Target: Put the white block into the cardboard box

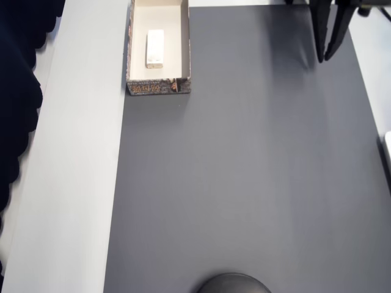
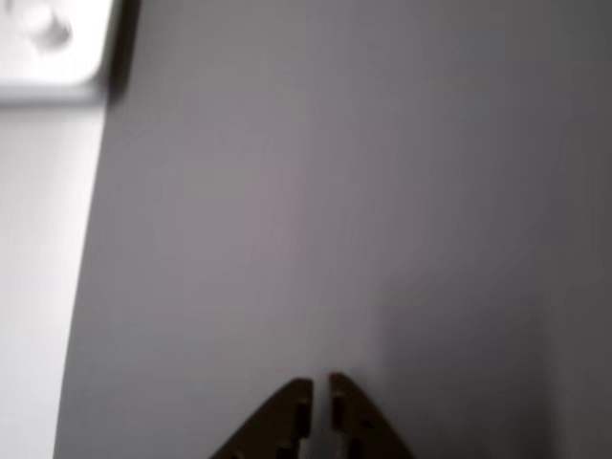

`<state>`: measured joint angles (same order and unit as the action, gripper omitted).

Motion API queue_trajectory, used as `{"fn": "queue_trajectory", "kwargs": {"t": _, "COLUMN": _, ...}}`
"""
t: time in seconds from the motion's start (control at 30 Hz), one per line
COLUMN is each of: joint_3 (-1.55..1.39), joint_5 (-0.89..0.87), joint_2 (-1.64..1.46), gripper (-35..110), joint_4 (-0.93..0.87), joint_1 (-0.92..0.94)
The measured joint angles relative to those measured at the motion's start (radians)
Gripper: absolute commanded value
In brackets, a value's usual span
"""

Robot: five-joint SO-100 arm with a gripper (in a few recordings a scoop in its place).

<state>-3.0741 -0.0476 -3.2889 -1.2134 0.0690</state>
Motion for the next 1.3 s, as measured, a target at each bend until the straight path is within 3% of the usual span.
{"fn": "queue_trajectory", "kwargs": {"t": 0.43, "joint_3": 0.000, "joint_5": -0.155, "joint_2": 0.000, "gripper": -2, "joint_4": -0.011, "joint_1": 0.000}}
{"fn": "queue_trajectory", "kwargs": {"t": 1.3, "joint_3": 0.000, "joint_5": -0.095, "joint_2": 0.000, "gripper": 3, "joint_4": -0.011, "joint_1": 0.023}}
